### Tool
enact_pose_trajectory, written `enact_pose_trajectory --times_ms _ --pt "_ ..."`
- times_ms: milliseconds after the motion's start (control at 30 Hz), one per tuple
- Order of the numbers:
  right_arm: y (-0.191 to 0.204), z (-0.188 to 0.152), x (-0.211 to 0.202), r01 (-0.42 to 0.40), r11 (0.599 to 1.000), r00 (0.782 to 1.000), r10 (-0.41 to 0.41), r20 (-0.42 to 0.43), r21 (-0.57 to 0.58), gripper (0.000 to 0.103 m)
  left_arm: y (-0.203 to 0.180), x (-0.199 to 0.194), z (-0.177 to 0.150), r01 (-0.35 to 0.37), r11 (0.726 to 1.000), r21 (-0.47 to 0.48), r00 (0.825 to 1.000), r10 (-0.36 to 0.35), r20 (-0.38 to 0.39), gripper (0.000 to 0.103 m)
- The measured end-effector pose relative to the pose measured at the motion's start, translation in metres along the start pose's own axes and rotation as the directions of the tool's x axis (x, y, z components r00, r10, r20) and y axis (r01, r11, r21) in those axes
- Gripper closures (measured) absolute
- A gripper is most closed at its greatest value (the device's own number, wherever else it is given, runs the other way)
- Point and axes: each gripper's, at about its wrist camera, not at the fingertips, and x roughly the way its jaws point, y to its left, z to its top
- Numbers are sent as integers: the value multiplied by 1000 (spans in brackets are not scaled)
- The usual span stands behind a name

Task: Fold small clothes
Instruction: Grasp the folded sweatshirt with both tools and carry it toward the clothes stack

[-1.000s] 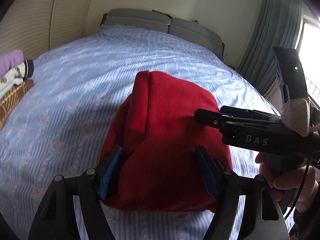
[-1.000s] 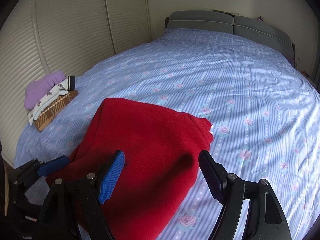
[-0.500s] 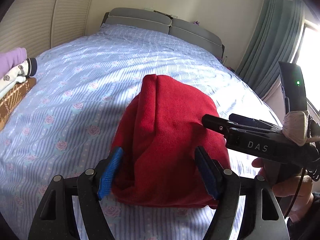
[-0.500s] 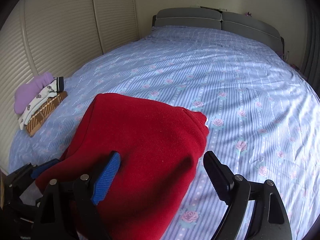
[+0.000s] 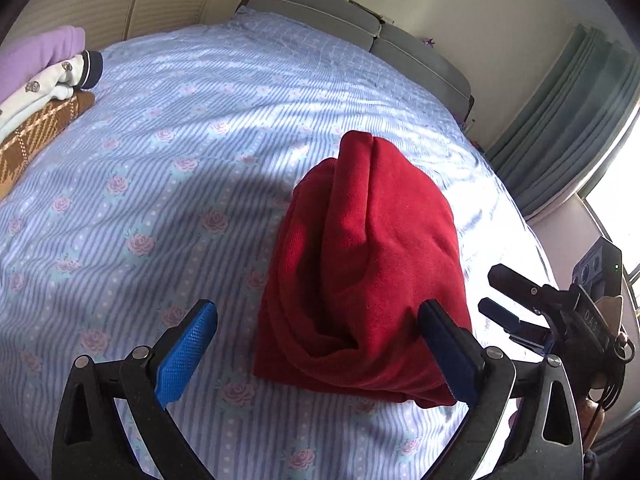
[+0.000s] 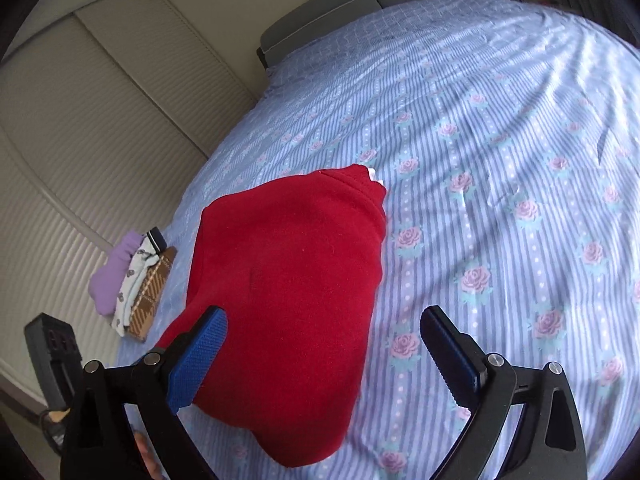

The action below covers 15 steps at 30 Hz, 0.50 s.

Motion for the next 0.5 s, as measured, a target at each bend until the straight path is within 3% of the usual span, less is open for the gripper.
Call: enact_pose_trajectory --times_ms 167,367,500 --pt "-21 6 27 -65 994 996 70 -61 92 5 12 16 -9 2 1000 -21 1000 -3 -24 0" --pt "-20 11 55 -121 990 986 129 -107 72 5 34 35 -22 73 993 -93 996 -77 -43 0" --pt "-20 17 78 -181 979 969 193 -155 90 5 31 41 -25 107 991 -76 994 -109 -28 0"
